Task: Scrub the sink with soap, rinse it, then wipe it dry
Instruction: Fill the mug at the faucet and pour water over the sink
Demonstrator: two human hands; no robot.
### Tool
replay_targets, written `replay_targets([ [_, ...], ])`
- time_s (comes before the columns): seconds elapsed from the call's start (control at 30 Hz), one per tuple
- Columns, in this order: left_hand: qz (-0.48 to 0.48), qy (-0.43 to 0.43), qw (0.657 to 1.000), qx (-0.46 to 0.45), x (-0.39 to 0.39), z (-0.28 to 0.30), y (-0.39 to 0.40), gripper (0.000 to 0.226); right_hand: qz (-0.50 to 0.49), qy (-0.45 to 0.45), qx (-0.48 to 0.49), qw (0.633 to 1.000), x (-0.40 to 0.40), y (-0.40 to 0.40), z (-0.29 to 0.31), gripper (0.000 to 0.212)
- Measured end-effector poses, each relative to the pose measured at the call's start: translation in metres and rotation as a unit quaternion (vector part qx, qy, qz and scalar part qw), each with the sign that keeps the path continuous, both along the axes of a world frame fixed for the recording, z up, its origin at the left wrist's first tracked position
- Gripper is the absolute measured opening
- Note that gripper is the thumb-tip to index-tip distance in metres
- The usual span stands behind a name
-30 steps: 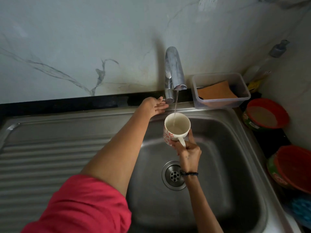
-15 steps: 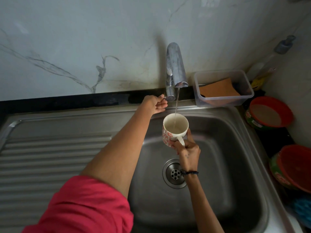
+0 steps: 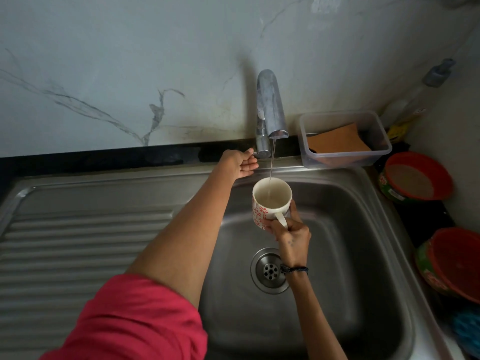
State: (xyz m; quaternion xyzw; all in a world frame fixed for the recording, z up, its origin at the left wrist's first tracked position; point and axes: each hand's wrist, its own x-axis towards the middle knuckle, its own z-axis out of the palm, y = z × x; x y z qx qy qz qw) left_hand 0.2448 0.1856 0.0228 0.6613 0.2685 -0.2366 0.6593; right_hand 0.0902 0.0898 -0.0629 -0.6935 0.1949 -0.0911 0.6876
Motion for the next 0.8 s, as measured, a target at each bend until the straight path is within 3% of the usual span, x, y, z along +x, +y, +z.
replay_targets([
  [0.23,-0.005,0.002,1.000,0.003,-0.0006,0.0033,-0.0005,0.024,0.020,0.009,0.007,1.000,0.0010,-0.0014,0.0051,0.080],
  [0.4,-0.002,0.004,1.000,-0.006,-0.0007,0.0042,-0.0021,0.024,-0.010,-0.006,0.033,0.999,0.0014,-0.0003,0.0038,0.055],
  [0.5,-0.004,0.000,1.000,0.001,-0.0016,0.0041,-0.0020,0.023,-0.016,-0.019,0.042,0.999,0.0017,0.0022,0.0059,0.066],
  [0.6,-0.003,-0.003,1.000,0.004,-0.0021,0.0035,-0.0019,0.023,-0.023,-0.024,0.055,0.998,0.0015,0.0032,0.0025,0.048],
  [0.8,-0.021,-0.004,1.000,0.002,-0.0040,0.0051,-0.0012,0.018,-0.030,-0.022,0.063,0.997,0.0033,0.0017,0.0039,0.079],
])
